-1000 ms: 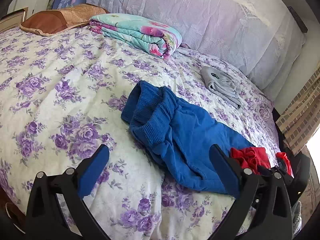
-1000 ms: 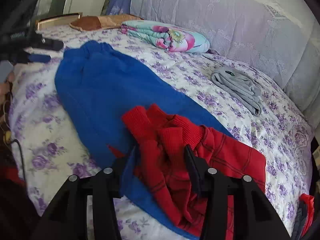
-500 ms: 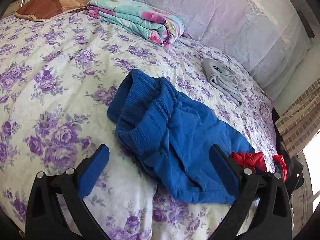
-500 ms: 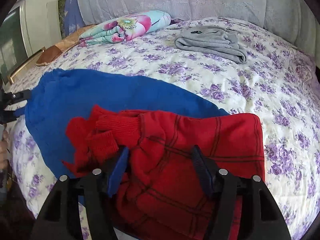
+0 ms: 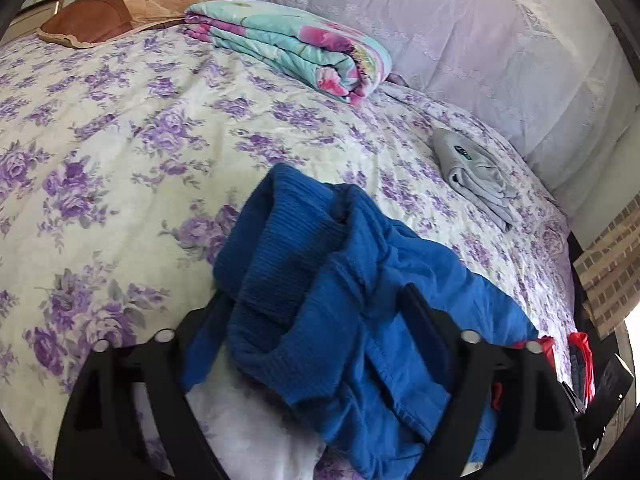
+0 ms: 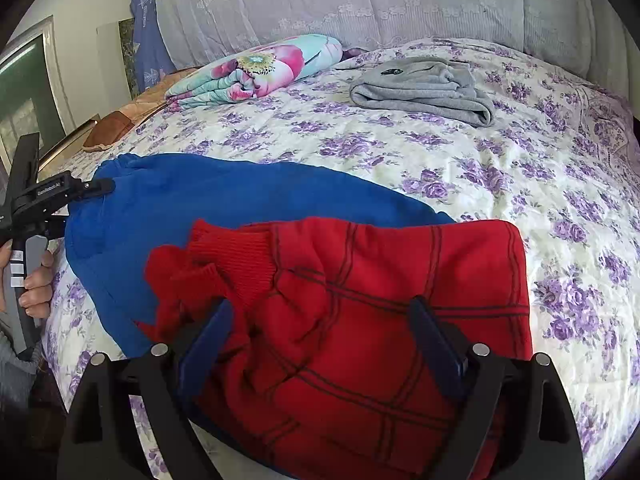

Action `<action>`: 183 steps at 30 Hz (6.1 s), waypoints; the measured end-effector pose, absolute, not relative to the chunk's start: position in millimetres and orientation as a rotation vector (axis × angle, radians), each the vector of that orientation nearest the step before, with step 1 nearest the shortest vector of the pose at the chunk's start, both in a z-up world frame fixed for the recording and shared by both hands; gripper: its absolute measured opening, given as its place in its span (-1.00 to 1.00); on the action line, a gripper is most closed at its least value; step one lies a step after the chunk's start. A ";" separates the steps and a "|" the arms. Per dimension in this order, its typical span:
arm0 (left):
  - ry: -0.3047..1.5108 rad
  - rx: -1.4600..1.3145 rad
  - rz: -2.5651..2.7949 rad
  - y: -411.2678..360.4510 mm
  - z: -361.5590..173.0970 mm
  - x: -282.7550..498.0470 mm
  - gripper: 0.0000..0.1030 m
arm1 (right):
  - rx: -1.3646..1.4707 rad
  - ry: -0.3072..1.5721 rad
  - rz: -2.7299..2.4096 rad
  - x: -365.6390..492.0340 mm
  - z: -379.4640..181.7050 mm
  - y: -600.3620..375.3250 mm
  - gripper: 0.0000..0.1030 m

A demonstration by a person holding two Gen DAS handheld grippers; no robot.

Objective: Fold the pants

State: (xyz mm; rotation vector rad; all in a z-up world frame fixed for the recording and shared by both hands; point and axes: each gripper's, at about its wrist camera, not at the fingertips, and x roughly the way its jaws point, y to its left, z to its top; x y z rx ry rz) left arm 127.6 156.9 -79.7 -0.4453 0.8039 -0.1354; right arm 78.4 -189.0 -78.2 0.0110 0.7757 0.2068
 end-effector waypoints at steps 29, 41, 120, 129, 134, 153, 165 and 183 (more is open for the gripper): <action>0.753 -0.440 -0.129 157.5 -81.1 128.6 0.28 | 0.079 0.673 0.226 63.7 -62.6 -198.7 0.86; 0.739 -0.417 -0.130 153.5 -85.4 127.6 0.28 | -0.042 0.793 0.163 102.0 -69.4 -168.5 0.86; 0.699 0.288 -0.682 -213.8 -38.6 35.6 -0.35 | 0.612 0.470 -0.022 -28.9 -92.9 -408.5 0.93; 0.581 0.197 -0.602 -145.3 8.5 30.7 0.67 | 0.602 0.486 -0.034 -26.4 -92.5 -406.3 0.93; 0.710 0.175 -0.497 -111.4 -25.6 57.4 0.60 | 0.488 0.533 -0.099 -16.0 -76.7 -387.2 0.93; 0.698 0.204 -0.571 -95.3 -77.9 41.8 0.70 | 0.358 0.625 0.199 30.3 -46.9 -292.1 0.92; 0.687 0.173 -0.582 -94.1 -76.2 41.8 0.74 | 0.514 0.775 0.355 80.7 -70.6 -276.8 -0.49; 0.680 0.122 -0.633 -92.6 -52.6 41.4 0.87 | 0.404 0.590 0.159 47.9 -16.3 -325.6 0.38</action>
